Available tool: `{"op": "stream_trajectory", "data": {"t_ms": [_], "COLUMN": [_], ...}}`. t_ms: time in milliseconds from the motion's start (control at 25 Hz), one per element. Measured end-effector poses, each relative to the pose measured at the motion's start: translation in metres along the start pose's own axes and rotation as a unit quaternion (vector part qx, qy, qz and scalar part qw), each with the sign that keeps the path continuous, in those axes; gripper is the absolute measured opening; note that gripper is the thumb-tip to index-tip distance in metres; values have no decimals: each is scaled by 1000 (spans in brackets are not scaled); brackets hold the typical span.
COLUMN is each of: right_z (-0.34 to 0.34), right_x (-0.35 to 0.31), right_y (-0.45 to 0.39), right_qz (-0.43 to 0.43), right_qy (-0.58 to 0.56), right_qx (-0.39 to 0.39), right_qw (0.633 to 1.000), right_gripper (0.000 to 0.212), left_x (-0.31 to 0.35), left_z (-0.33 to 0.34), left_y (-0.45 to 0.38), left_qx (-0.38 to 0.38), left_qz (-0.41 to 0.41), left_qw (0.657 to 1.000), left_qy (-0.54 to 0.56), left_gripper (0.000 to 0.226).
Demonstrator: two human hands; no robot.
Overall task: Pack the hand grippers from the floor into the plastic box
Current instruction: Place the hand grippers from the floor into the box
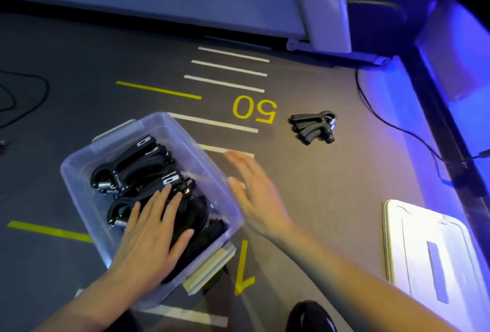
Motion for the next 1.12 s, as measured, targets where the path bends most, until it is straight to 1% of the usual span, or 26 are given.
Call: {"op": "stream_trajectory", "data": {"t_ms": [40, 120, 200, 280, 400, 480, 600, 680, 760, 880, 1000, 1120], "right_z": [-18, -45, -62, -71, -77, -79, -77, -70, -63, -60, -61, -69], "right_x": [17, 63, 120, 180, 255, 288, 313, 324, 334, 342, 343, 341], "right_y": [0, 1, 5, 7, 3, -4, -16, -28, -33, -28, -21, -21], "right_qz": [29, 103, 190, 262, 338, 372, 397, 409, 428, 452, 451, 441], "right_qy": [1, 15, 21, 18, 8, 4, 1, -8, -9, 11, 23, 66], "right_qx": [49, 98, 115, 128, 130, 119, 87, 64, 42, 26, 14, -5], "right_qw": [998, 990, 975, 956, 932, 920, 914, 910, 903, 892, 892, 895], "right_gripper": [51, 48, 47, 49, 50, 53, 58, 56, 55, 56, 58, 58], "left_x": [12, 36, 56, 67, 71, 70, 70, 71, 72, 71, 71, 71], "left_z": [-4, -8, -9, -6, 5, 14, 24, 28, 29, 27, 24, 23], "left_y": [-7, -26, -47, -70, -86, -89, -92, -96, -98, -96, -97, -99], "left_qx": [8, 19, 15, 19, 10, 2, -9, -13, 2, 27, 40, 46], "left_qz": [16, 54, 80, 80, 57, 48, 60, 71, 69, 63, 61, 56], "left_qw": [1000, 998, 996, 995, 996, 997, 997, 997, 998, 997, 997, 997], "left_qy": [12, 24, 36, 57, 68, 65, 38, 9, -16, -18, -21, -27], "left_gripper": [73, 76, 79, 83, 86, 83, 73, 69, 69, 68, 67, 67]}}
Point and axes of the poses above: each hand's wrist, its own y-axis away from the middle knuckle, its own z-axis out of the palm, x = y × z, the point moved 9 cm from there along -y, towards the middle knuckle, and after that the axes turned 12 degrees about -z, right-handed, at the moved point
